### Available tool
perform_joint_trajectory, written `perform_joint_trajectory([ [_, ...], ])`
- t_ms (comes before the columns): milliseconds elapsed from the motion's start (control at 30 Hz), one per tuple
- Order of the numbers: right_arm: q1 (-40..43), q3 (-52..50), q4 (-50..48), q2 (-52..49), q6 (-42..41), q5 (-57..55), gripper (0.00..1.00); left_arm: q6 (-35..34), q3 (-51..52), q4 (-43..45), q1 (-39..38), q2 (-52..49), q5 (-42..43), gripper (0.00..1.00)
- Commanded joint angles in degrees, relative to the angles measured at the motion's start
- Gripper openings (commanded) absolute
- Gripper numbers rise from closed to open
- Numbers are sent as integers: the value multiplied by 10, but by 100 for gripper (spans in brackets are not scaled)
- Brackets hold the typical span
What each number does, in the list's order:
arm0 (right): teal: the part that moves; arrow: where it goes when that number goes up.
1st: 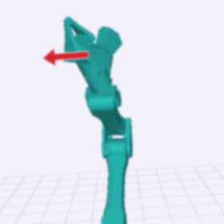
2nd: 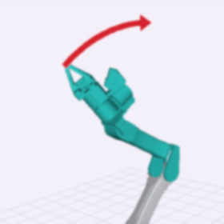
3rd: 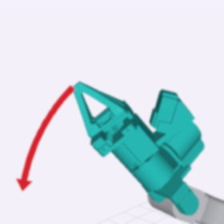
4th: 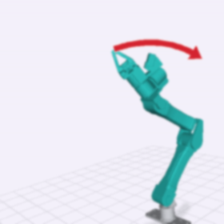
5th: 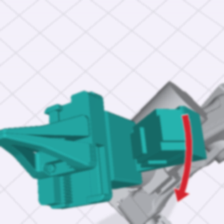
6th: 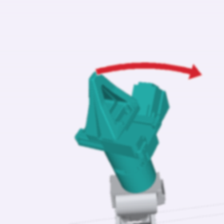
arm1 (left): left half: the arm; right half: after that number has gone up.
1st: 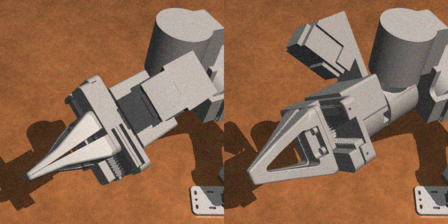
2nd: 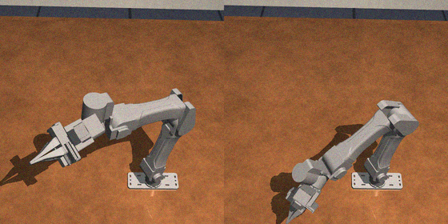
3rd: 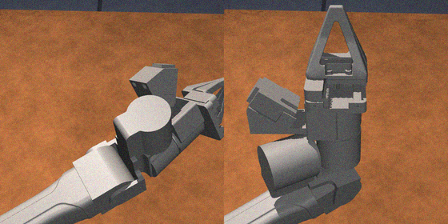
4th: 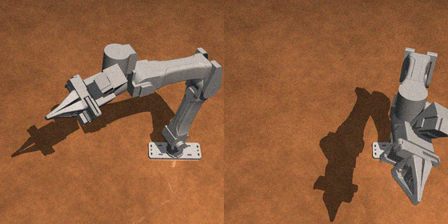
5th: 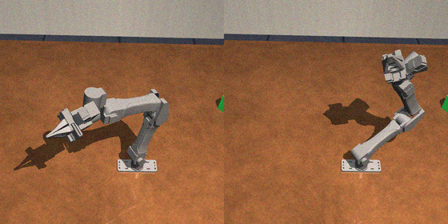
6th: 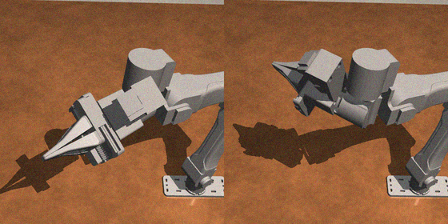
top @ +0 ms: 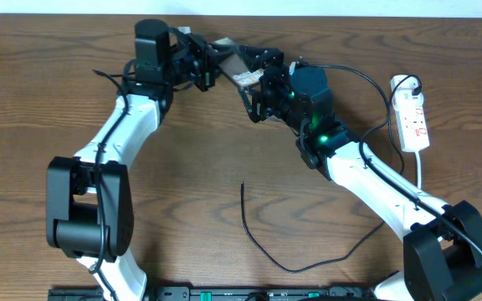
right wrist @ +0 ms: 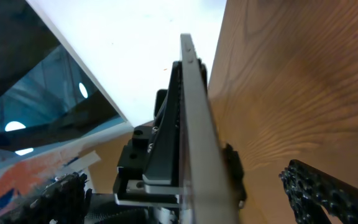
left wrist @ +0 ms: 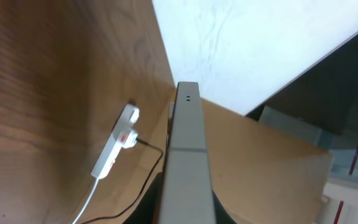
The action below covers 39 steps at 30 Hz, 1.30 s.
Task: Plug charger to phone and switch on socket
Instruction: 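Release the phone with the right gripper and carry it left with the left gripper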
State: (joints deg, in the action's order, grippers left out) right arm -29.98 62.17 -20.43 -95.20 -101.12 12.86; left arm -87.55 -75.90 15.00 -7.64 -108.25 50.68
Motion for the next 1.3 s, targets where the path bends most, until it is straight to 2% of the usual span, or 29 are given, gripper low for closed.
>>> perform_joint_trajectory([
  [0, 5, 10, 1, 4, 50, 23, 99, 4, -12, 6, 44, 9, 12, 7],
  [233, 37, 10, 10, 4, 141, 103, 99, 18, -12, 6, 139, 9, 82, 7],
  [367, 48, 10, 40, 4, 226, 132, 99, 33, -12, 6, 189, 9, 146, 7],
  [500, 48, 10, 91, 4, 335, 139, 99, 74, -12, 6, 227, 9, 213, 7],
  [600, 41, 12, 137, 4, 367, 148, 99, 108, -12, 6, 249, 9, 251, 7],
  [733, 23, 44, 231, 4, 416, 142, 99, 128, -12, 6, 269, 9, 268, 7],
  [1033, -31, 215, 652, -9, 592, -8, 99, 132, -12, 6, 291, 9, 270, 7],
  [1133, -47, 215, 678, -9, 664, -21, 99, 132, -12, 6, 292, 9, 276, 7],
  [1267, -61, 214, 675, -9, 668, -17, 99, 136, -12, 6, 292, 9, 281, 8],
])
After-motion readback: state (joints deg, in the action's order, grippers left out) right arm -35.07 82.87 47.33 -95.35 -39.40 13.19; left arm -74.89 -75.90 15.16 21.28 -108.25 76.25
